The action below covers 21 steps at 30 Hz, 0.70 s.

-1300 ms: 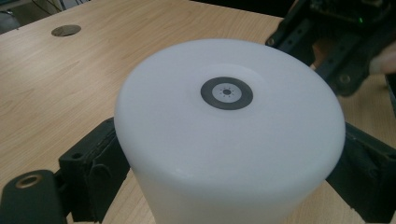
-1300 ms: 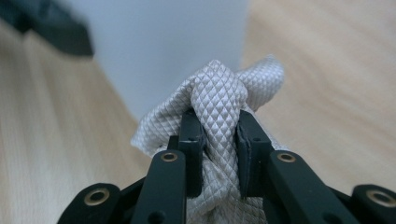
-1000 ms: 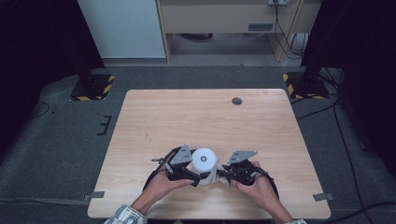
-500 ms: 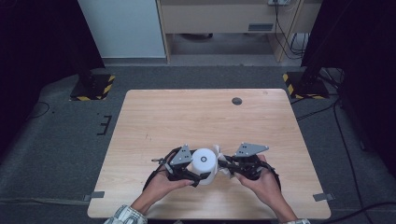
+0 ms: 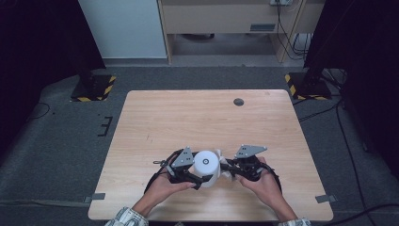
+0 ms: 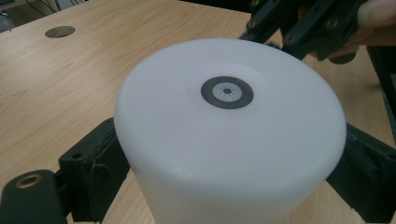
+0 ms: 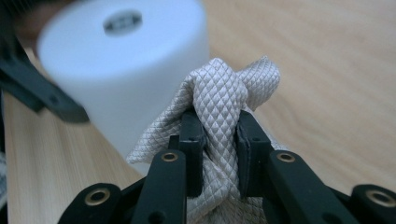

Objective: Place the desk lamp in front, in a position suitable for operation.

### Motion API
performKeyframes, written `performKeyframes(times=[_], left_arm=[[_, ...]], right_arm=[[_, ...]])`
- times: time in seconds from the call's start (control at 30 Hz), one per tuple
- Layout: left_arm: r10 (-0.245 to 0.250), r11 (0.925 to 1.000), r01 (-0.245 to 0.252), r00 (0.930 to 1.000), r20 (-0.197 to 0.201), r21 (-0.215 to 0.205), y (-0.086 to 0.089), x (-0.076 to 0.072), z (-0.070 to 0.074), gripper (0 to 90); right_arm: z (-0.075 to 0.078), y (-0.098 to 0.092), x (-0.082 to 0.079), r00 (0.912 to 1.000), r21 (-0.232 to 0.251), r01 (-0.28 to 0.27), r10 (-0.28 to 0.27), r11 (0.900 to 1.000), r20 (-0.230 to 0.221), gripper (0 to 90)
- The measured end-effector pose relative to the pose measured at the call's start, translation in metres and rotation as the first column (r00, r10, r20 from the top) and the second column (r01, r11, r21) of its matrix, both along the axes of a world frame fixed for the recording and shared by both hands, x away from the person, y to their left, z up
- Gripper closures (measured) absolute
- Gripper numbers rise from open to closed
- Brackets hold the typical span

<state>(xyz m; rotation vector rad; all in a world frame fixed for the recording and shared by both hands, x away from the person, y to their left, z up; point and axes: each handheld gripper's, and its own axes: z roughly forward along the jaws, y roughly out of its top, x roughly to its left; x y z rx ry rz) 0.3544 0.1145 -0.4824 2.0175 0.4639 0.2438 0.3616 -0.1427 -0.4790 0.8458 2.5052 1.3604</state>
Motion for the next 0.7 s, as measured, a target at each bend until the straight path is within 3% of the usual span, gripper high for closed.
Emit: performKeyframes(times=[0.13,0.27,0.53,0.7], left_arm=[[-0.006,1.0000,0.006,1.0000,0.002,-0.002,-0.002,-0.001,0.000,7.8],[-0.009,0.9999,0.009,1.0000,0.001,-0.006,-0.002,-0.002,-0.001,7.8],[-0.011,0.9999,0.011,0.9999,-0.001,-0.008,-0.002,-0.002,-0.001,7.7],[-0.013,0.9999,0.013,0.9999,-0.003,-0.008,-0.002,-0.002,-0.001,7.7]], right_arm=[[0.018,-0.003,0.000,0.9986,0.033,0.007,-0.008,0.999,0.051,75.6],[0.021,-0.004,0.010,0.9989,0.058,0.007,-0.010,0.998,0.047,75.5],[0.010,0.006,0.030,0.9999,0.091,0.002,-0.001,0.996,-0.010,75.8],[-0.008,0.010,0.034,0.9985,0.037,-0.004,0.006,0.999,-0.055,75.8]])
